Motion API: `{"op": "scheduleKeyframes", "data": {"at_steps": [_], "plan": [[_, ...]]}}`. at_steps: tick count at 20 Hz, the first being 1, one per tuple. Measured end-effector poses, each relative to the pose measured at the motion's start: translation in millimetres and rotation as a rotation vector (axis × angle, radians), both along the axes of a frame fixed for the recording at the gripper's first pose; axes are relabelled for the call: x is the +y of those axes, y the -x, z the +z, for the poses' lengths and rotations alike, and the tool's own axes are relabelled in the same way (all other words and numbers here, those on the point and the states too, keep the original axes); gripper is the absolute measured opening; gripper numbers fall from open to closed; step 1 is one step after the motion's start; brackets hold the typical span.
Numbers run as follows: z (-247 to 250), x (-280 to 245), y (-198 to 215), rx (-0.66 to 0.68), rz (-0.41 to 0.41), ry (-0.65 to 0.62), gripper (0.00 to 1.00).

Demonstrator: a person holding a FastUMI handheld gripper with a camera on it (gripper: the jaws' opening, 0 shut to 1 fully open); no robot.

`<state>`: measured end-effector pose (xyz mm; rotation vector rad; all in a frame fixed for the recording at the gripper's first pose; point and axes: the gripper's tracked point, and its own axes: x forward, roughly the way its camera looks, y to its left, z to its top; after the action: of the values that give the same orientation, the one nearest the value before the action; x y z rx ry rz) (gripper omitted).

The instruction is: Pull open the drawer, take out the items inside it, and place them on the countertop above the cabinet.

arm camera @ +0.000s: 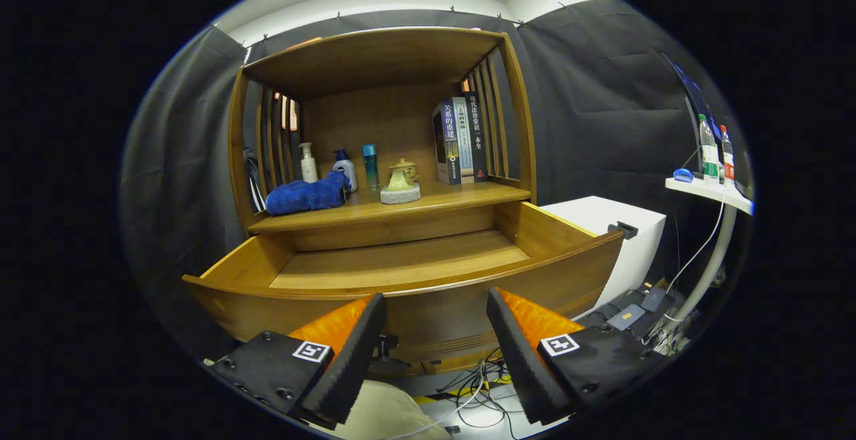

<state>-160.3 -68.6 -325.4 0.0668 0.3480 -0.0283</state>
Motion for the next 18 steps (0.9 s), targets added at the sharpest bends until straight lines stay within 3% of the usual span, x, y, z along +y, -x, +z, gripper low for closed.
{"op": "scheduleKeyframes", "data": {"at_steps": [18], "plan": [[-2, -3, -37, 0.02, 0.019, -0.036, 0.98]]}}
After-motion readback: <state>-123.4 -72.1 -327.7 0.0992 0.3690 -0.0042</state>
